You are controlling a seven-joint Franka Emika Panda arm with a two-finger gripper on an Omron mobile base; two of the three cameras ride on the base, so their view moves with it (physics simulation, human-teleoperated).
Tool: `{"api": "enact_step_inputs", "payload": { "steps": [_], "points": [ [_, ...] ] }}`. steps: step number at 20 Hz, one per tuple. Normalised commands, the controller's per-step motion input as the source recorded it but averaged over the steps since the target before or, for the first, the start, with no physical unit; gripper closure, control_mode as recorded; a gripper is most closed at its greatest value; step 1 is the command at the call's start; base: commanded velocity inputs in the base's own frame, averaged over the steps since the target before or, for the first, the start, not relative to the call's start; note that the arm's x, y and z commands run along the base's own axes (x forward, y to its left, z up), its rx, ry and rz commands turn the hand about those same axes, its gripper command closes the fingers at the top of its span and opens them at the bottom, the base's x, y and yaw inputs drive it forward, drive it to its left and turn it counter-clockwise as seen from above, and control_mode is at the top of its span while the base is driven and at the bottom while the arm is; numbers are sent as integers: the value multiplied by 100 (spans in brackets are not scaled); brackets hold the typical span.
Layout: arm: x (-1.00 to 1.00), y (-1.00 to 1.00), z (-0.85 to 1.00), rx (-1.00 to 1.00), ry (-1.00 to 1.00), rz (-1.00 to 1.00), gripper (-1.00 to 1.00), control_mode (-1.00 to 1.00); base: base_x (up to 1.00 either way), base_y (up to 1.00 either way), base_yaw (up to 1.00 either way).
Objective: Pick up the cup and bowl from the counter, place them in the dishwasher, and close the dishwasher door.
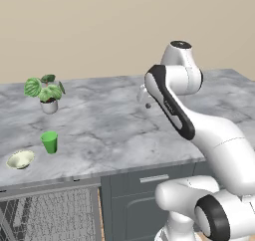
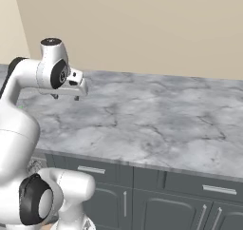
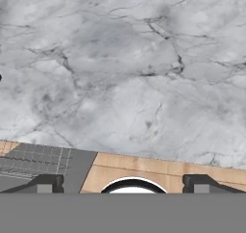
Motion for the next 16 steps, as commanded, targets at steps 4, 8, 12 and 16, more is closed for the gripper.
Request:
{"api": "enact_step_inputs", "payload": {
  "steps": [4,8,12,16],
  "points": [
    [0,35,-24,2,0,0,-100,-100,0,0,0],
    [1,38,-24,4,0,-1,-100,-100,0,0,0],
    [2,41,-24,2,0,-1,-100,-100,0,0,0],
    [3,42,-21,0,0,0,-100,-100,0,0,0]
  ]
}}
